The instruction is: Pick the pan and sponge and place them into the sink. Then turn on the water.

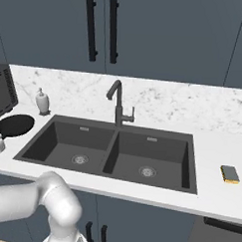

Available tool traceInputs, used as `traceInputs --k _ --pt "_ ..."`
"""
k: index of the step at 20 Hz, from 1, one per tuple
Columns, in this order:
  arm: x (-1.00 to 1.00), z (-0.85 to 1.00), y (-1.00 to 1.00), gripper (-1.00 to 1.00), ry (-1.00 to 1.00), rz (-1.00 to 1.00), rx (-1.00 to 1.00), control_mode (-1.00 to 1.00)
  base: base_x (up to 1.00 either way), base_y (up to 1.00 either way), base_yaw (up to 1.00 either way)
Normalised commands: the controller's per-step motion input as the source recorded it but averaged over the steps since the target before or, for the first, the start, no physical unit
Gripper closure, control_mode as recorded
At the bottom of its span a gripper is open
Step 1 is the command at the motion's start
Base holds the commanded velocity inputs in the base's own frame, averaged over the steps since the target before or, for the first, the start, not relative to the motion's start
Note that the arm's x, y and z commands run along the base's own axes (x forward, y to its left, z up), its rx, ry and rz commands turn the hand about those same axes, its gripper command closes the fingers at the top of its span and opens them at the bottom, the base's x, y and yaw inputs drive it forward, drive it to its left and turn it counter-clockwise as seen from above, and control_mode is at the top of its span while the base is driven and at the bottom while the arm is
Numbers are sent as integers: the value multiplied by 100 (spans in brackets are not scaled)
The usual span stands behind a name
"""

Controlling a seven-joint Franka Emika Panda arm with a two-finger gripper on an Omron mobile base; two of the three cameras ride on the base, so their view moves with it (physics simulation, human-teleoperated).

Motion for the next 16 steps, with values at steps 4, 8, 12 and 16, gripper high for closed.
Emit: traceInputs --k 4,8,12,16 --pt "1 -27 6 -100 3 0 0 -100 0 0 0" --pt "1 -27 11 -100 2 0 0 -100 0 0 0" --pt "7 -14 15 -100 1 0 0 -100 0 0 0" --pt "7 -4 14 -100 0 0 0 -100 0 0 0"
